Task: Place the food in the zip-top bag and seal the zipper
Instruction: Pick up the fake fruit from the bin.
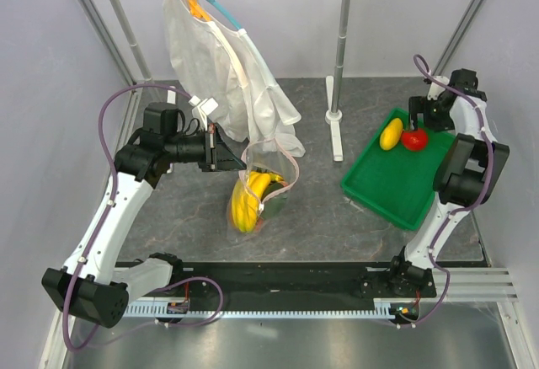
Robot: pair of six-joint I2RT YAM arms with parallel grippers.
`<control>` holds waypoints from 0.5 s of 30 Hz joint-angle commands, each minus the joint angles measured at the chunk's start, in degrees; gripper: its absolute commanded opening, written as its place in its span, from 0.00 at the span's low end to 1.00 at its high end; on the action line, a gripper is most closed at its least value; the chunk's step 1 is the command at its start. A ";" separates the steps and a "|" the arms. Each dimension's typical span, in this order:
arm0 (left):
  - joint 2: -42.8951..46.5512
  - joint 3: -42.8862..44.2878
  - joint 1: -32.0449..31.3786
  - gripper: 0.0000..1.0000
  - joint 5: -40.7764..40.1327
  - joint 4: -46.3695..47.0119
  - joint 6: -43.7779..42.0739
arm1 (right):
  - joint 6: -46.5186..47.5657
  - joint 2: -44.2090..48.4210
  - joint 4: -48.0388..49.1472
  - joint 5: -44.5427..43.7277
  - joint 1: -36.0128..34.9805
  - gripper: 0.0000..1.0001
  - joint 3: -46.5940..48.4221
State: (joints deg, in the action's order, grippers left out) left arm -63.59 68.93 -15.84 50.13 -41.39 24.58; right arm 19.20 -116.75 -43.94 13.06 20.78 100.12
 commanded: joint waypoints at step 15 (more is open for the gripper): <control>-0.48 0.33 0.28 0.02 1.55 0.87 -1.20 | -4.26 -1.64 11.25 0.21 -0.03 0.98 -9.59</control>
State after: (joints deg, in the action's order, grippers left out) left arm -64.01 68.93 -15.84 50.13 -41.39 24.58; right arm 16.21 -117.99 -36.32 12.58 20.78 90.45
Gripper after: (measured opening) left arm 0.026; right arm 0.982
